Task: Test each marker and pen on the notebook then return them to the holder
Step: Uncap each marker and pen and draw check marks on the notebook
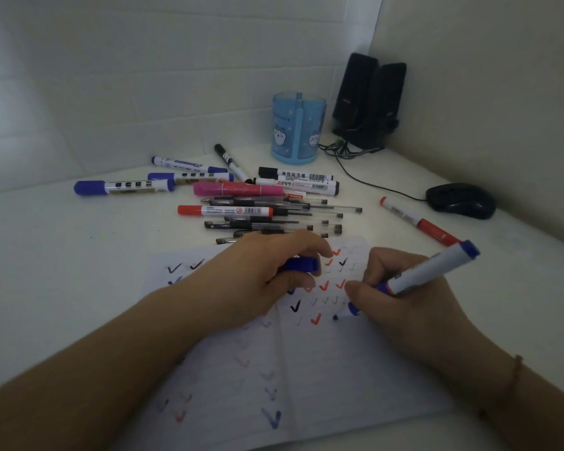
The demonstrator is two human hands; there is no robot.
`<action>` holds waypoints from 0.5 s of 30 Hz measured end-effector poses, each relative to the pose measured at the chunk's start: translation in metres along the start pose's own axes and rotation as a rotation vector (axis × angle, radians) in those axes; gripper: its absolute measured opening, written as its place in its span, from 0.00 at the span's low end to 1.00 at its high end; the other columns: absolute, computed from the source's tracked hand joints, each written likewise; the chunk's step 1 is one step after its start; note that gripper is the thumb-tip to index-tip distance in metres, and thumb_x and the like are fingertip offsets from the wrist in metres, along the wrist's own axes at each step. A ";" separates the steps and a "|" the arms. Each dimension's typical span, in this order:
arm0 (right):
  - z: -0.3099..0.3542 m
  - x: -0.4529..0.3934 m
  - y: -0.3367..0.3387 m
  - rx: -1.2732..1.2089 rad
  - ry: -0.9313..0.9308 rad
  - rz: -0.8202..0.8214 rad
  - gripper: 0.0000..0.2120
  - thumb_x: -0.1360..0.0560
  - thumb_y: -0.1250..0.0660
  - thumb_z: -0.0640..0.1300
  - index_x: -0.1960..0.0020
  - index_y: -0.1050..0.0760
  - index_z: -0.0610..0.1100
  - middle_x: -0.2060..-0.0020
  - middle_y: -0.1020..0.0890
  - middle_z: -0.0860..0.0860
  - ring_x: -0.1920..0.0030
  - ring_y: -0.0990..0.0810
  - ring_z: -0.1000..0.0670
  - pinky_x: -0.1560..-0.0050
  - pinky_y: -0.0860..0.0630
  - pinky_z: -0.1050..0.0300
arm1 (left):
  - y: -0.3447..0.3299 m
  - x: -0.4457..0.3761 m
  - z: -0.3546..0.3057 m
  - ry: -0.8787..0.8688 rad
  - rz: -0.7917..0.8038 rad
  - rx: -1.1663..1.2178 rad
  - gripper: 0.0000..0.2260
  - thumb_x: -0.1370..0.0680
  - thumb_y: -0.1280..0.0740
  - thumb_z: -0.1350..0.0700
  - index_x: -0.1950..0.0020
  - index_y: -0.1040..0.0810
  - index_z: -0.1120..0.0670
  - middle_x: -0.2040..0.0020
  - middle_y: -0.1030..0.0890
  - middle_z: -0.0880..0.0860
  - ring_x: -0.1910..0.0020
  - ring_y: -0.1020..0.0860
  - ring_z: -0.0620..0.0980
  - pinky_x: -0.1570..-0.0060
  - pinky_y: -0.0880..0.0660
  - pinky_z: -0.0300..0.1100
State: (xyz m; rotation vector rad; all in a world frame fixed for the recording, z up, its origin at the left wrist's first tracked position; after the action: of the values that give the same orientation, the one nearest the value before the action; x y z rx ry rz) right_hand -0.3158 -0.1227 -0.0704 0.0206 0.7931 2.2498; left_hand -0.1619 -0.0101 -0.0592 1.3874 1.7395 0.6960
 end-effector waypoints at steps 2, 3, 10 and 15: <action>-0.001 -0.001 -0.001 0.003 0.000 -0.025 0.12 0.32 0.29 0.42 0.69 0.30 0.40 0.71 0.23 0.47 0.72 0.26 0.54 0.71 0.25 0.66 | 0.000 0.000 0.000 0.008 -0.004 0.016 0.17 0.23 0.33 0.54 0.43 0.35 0.34 0.46 0.22 0.39 0.48 0.24 0.38 0.48 0.29 0.29; -0.001 -0.001 -0.001 0.004 -0.003 -0.025 0.12 0.32 0.29 0.42 0.69 0.30 0.40 0.71 0.24 0.46 0.72 0.26 0.54 0.71 0.25 0.66 | 0.000 0.000 0.000 0.012 -0.008 0.020 0.18 0.23 0.33 0.54 0.44 0.35 0.34 0.46 0.22 0.39 0.48 0.24 0.38 0.47 0.28 0.30; 0.002 -0.002 0.005 -0.253 -0.068 -0.079 0.13 0.32 0.28 0.43 0.70 0.30 0.42 0.78 0.24 0.50 0.77 0.27 0.54 0.73 0.26 0.62 | 0.001 0.001 0.001 0.045 -0.029 0.048 0.16 0.27 0.29 0.50 0.53 0.34 0.34 0.55 0.27 0.30 0.51 0.26 0.30 0.52 0.30 0.24; 0.016 0.002 0.008 -0.304 0.078 0.016 0.16 0.37 0.23 0.52 0.62 0.27 0.45 0.73 0.20 0.56 0.74 0.22 0.58 0.73 0.28 0.70 | 0.001 0.001 0.000 0.049 -0.043 0.051 0.14 0.27 0.29 0.49 0.54 0.34 0.36 0.58 0.27 0.33 0.55 0.27 0.30 0.56 0.31 0.24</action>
State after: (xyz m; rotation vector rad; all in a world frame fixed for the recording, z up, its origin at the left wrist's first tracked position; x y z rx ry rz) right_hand -0.3180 -0.1171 -0.0536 -0.2066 0.4845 2.3754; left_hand -0.1612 -0.0087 -0.0586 1.3731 1.8321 0.6716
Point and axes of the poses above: each hand's wrist, its own x-axis away from the middle knuckle, its own y-axis out of the back of the hand, z = x × y, the point moved 2 cm from there along -x, towards the middle knuckle
